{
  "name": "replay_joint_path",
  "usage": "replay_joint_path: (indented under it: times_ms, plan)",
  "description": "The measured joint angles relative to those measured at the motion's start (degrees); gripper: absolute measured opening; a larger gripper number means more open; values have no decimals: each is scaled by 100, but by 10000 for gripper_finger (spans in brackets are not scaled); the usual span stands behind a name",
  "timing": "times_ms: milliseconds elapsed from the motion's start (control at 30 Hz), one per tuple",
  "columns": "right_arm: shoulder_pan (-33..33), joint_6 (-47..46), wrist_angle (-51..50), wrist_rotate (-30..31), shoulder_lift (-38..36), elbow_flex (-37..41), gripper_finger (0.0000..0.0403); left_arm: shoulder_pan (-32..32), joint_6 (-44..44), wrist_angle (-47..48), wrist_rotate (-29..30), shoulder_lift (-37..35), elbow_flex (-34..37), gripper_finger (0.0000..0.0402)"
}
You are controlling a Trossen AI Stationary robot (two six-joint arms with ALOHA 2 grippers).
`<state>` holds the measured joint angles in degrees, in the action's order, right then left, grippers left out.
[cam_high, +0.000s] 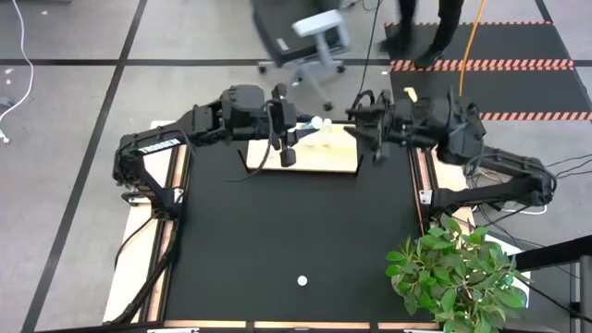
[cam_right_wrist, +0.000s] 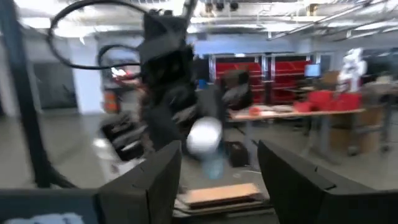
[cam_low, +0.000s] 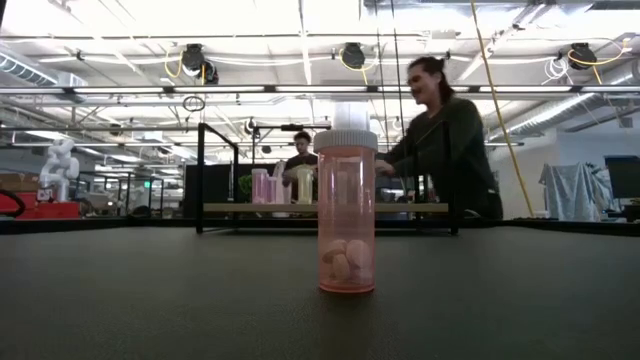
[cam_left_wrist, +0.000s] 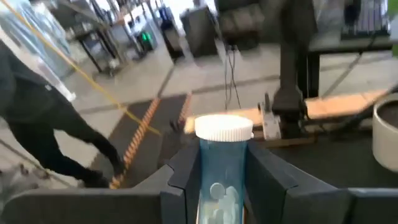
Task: Pick and place medicine bottles onto shelf by color
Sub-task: Put the blue pill bottle on the shelf aligned with the other blue pill bottles
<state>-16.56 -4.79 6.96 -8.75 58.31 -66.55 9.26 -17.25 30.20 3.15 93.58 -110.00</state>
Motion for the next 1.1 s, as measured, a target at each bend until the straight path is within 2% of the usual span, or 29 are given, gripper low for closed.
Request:
replay_joint_path:
  times_ms: [200, 567, 733, 1100]
  plan:
    - [-355, 292, -1095, -64, 636, -1078, 221, 56, 139, 139, 580, 49, -3, 104]
    - [-362, -339, -783, -206, 1532, -1295, 271, 42, -258, 98, 773, 327, -2, 104]
    - [-360, -355, -803, -482, 1658, -1295, 260, 42, -376, 121, 773, 348, 0, 104]
    - [-512, -958, -959, -462, 1651, -1295, 218, 48, -588, 116, 1040, 376, -2, 104]
